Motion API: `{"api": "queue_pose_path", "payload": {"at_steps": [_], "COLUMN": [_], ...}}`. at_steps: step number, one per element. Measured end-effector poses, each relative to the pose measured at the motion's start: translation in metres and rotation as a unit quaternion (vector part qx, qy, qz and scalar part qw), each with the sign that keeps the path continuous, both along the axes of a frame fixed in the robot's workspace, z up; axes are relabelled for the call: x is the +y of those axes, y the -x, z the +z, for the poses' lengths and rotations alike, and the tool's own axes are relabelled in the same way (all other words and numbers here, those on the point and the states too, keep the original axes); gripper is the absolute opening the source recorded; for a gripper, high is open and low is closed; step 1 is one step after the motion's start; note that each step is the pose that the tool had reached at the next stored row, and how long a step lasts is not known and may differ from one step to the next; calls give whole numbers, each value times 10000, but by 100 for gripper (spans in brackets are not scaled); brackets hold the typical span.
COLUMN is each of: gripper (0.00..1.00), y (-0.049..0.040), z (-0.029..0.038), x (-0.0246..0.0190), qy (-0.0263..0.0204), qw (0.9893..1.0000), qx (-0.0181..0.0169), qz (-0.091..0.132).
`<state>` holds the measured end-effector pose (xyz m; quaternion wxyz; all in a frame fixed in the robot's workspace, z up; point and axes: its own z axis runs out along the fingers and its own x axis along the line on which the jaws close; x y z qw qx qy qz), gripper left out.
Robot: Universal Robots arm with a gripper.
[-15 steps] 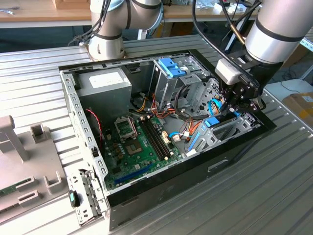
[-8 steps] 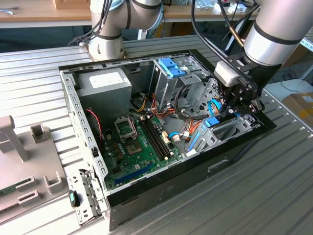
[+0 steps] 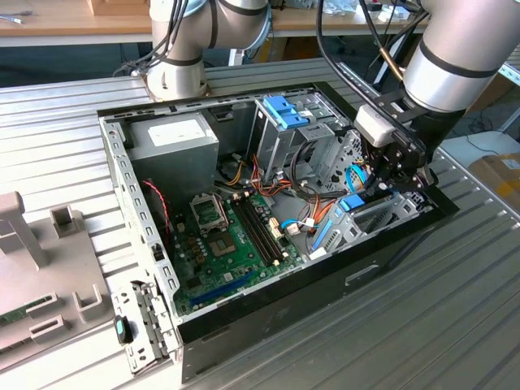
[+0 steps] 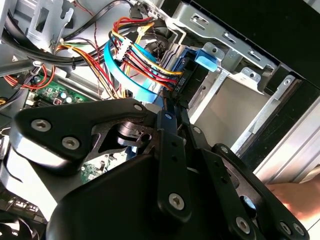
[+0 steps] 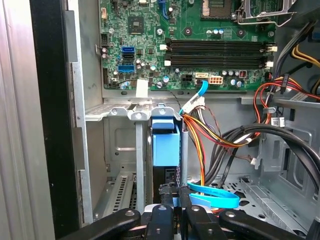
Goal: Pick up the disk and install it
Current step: 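Insert the second disk wire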
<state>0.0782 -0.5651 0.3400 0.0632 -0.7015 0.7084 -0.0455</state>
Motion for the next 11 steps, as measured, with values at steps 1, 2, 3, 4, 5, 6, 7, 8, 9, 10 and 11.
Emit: {"api": "queue_pose_path", "payload": {"at_steps": [1,2,3,4,5,6,7,8,9,10,11], "gripper": [16,16,16,16,17,17,24,24,24,24,24], "y": [0,0,0,0,0,0,0,0,0,0,0], "z": [0,-1,-3,-3,-7,-7,-7,-7,-7,8,38], "x": [0,0,0,0,0,0,0,0,0,0,0], "qy": [1,0,0,-1,-3,-3,-2,-2,-1,-2,-2], "qw": [10000,10000,10000,10000,10000,10000,10000,10000,10000,10000,10000], "qx": [0,0,0,0,-1,0,0,0,0,0,0], "qz": [0,0,0,0,0,0,0,0,0,0,0]}}
